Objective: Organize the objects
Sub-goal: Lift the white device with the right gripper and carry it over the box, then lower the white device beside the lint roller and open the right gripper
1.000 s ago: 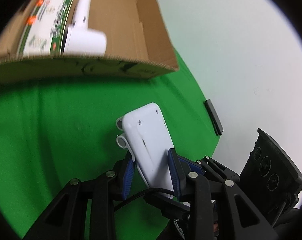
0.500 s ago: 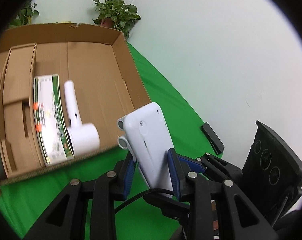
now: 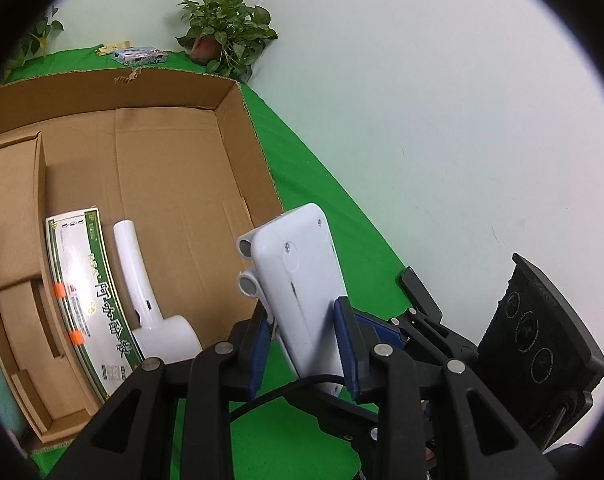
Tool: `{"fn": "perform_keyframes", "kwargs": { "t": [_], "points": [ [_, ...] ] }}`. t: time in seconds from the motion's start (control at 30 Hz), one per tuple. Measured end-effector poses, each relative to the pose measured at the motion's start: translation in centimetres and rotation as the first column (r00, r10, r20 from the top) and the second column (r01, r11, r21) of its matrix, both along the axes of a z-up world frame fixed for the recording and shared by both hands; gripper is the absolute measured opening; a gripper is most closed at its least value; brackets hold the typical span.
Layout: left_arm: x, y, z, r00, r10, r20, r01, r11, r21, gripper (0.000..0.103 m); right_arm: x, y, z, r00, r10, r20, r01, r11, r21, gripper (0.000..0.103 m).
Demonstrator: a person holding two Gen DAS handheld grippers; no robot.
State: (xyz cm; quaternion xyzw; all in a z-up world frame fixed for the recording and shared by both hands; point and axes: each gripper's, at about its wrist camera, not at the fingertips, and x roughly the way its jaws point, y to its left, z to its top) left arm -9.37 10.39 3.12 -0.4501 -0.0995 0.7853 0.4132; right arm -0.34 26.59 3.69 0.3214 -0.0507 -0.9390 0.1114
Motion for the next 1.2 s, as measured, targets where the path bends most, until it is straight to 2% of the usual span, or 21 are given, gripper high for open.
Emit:
{"fn": "perform_keyframes", "kwargs": {
  "t": [0.3,0.7,0.83,0.97,1.2],
  "points": [
    [-2.7,0.7,-1.6,0.999,0.002,0.048,0.0,1.0,-0.029,0.029,-3.6,1.1,-1.6,0.999,-0.008,0.04,0.008,1.0,-0.012,0.063],
    [-8.0,2.3,-7.4,0.987,0.021,0.159,-0.003,0.994,-0.114,0.029,-11.2,3.6,-7.8,0.982,0.007,0.187,0.005,0.998,-0.061,0.063],
    [-9.0,2.9,-9.0,0.984,0.017,0.18,0.01,0.989,-0.148,0.029,-12.6,4.0,-9.9,0.97,0.007,0.243,0.009,0.998,-0.064,0.063],
    [-9.5,3.3,-9.9,0.98,0.011,0.198,0.021,0.987,-0.161,0.029,-13.2,4.0,-11.0,0.961,-0.006,0.275,0.021,0.998,-0.054,0.063],
    [-9.2,3.6,-11.5,0.973,0.002,0.23,0.048,0.976,-0.213,0.03,-13.4,4.0,-12.8,0.936,0.003,0.351,0.031,0.996,-0.089,0.063]
  ]
}}
